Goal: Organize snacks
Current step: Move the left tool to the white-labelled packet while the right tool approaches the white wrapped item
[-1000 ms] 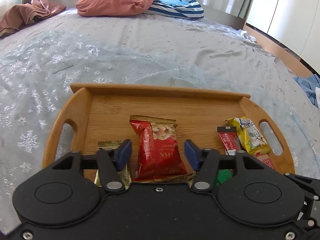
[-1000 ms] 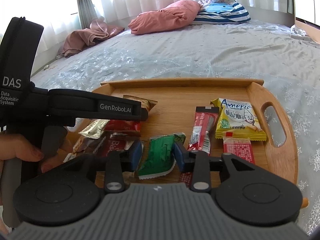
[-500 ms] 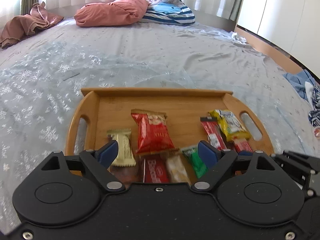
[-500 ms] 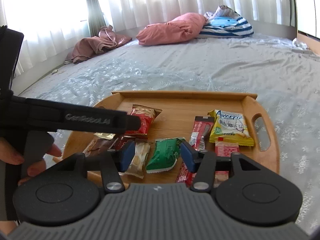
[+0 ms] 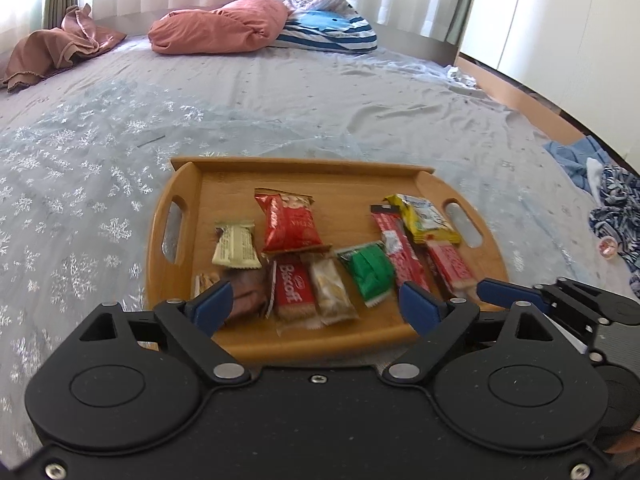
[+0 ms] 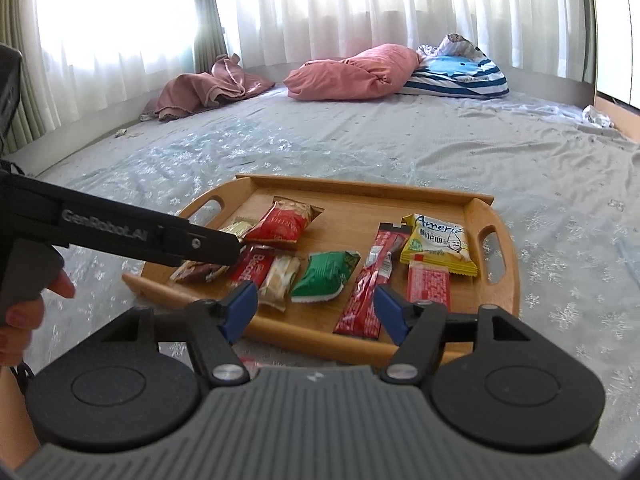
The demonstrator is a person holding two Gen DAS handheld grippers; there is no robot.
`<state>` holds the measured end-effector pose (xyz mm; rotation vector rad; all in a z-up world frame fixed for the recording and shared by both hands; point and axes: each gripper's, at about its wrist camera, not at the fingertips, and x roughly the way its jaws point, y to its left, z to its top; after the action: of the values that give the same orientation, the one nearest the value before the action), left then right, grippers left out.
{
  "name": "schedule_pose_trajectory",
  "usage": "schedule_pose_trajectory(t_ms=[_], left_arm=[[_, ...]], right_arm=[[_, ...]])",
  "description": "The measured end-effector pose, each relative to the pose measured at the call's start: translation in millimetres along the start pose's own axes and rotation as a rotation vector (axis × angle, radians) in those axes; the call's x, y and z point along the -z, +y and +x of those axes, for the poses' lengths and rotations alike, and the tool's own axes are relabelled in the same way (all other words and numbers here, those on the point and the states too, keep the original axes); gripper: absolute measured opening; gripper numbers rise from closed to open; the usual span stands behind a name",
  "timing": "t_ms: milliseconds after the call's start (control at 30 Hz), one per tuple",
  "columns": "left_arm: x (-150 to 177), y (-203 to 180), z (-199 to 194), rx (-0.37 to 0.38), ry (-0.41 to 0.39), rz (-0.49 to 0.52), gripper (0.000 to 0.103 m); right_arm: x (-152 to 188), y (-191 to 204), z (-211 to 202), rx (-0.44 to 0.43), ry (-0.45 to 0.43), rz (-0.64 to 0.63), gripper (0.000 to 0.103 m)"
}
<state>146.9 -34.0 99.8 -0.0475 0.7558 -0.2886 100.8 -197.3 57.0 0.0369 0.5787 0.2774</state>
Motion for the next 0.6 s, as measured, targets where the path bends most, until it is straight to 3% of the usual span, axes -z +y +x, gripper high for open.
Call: schedule_pose_trajectory(t_ms=[300,600], left_arm=[[14,-14,-36,0.011,-0.009,0.069,0.090],[47,-23,-28,0.020,0.074,0.102,0.091]], right_arm=[[11,5,-20,-0.002,-0.019,-0.045,0.082],[30,5,-25,0.029,0.006,-0.090,0.083]])
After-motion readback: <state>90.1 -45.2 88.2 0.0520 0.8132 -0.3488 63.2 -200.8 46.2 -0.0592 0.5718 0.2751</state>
